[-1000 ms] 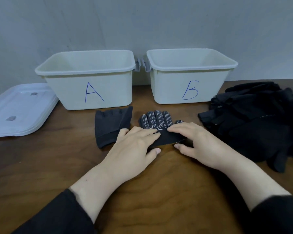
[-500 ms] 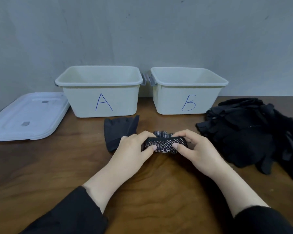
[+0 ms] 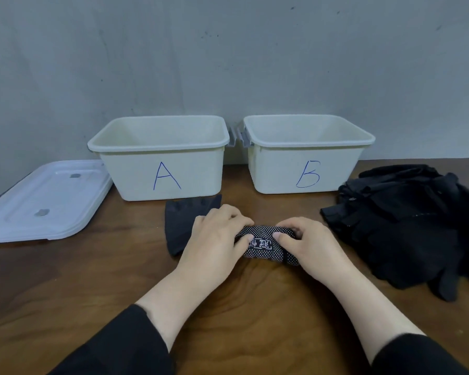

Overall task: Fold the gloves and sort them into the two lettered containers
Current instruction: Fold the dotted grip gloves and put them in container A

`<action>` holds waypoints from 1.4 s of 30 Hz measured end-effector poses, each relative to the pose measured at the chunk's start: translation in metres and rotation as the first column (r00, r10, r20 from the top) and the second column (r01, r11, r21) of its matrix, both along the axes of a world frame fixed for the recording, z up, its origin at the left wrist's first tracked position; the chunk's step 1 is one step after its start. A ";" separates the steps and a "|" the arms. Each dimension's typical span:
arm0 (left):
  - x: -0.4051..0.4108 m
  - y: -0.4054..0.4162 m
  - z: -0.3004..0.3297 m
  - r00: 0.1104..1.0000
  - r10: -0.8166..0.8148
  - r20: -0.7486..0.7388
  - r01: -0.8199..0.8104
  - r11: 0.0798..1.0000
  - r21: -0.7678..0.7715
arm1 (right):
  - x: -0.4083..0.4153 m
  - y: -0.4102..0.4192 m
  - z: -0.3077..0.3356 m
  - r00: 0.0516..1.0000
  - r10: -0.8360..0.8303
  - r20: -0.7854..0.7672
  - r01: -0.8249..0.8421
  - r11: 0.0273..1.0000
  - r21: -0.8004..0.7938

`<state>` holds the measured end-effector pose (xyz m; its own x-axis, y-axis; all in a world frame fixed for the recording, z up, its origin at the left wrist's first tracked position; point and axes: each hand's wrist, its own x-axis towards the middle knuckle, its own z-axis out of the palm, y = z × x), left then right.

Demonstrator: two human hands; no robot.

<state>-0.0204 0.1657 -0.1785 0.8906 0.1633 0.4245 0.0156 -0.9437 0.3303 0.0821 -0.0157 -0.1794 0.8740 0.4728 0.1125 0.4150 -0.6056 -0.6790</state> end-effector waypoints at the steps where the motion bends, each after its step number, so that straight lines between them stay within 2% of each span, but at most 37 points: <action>1: 0.000 0.000 -0.001 0.999 -0.043 -0.019 0.044 0.998 0.049 | 0.000 0.001 0.002 0.999 0.000 0.041 0.003 0.997 -0.082; 4: -0.003 0.002 -0.006 0.988 -0.117 -0.104 0.128 0.986 0.110 | 0.000 0.003 0.008 0.997 0.034 0.064 -0.026 0.990 -0.136; 7: -0.005 0.004 -0.008 0.985 -0.139 -0.103 0.151 0.981 0.123 | 0.010 0.010 0.018 0.984 0.176 -0.036 -0.180 0.972 -0.154; 12: -0.005 0.008 -0.008 0.987 -0.140 -0.083 0.146 0.987 0.073 | 0.037 0.039 0.049 0.916 0.355 -0.187 -0.401 0.796 -0.453; 14: -0.007 0.007 -0.008 0.990 -0.132 -0.045 0.133 0.991 0.029 | 0.041 0.048 0.057 0.894 0.354 -0.276 -0.446 0.773 -0.451; 16: -0.008 0.006 -0.007 0.994 -0.114 -0.002 0.114 0.992 -0.048 | 0.042 0.056 0.059 0.883 0.361 -0.300 -0.466 0.754 -0.463; 19: -0.010 0.008 -0.004 0.993 -0.030 0.110 0.061 0.954 -0.292 | 0.040 0.055 0.053 0.880 0.337 -0.335 -0.455 0.799 -0.394; 21: -0.011 0.008 0.002 0.972 0.117 0.204 0.007 0.853 -0.522 | 0.036 0.047 0.053 0.881 0.299 -0.368 -0.395 0.892 -0.219; 22: -0.012 0.008 0.008 0.954 0.206 0.220 -0.018 0.767 -0.641 | 0.034 0.042 0.053 0.886 0.284 -0.365 -0.344 0.933 -0.109; 25: -0.012 0.001 0.024 0.930 0.346 0.121 -0.036 0.415 -0.909 | 0.022 0.032 0.062 0.915 0.245 -0.322 -0.190 0.963 0.192; 28: -0.011 -0.009 0.039 0.982 0.187 0.012 0.007 0.024 -1.000 | 0.010 0.030 0.068 0.903 0.255 -0.346 -0.117 0.920 0.374; 29: -0.012 -0.013 0.045 0.995 0.103 0.015 0.023 -0.074 -0.997 | 0.006 0.031 0.069 0.897 0.261 -0.356 -0.099 0.905 0.413; 31: -0.013 -0.015 0.053 0.999 0.016 0.051 0.053 -0.201 -0.978 | 0.002 0.033 0.071 0.888 0.272 -0.372 -0.075 0.882 0.466; 34: -0.010 -0.009 0.060 0.997 0.004 0.079 0.076 -0.319 -0.945 | -0.001 0.036 0.075 0.872 0.274 -0.405 -0.030 0.857 0.515; 37: -0.006 0.001 0.068 0.994 0.012 0.111 0.107 -0.367 -0.924 | -0.002 0.039 0.080 0.844 0.284 -0.454 -0.012 0.857 0.515; 39: -0.004 0.007 0.073 0.989 0.008 0.145 0.139 -0.349 -0.927 | -0.003 0.041 0.085 0.749 0.376 -0.545 -0.011 0.830 0.557; 42: -0.005 0.017 0.080 0.986 -0.001 0.165 0.160 -0.226 -0.961 | -0.006 0.046 0.095 0.594 0.515 -0.618 -0.040 0.786 0.617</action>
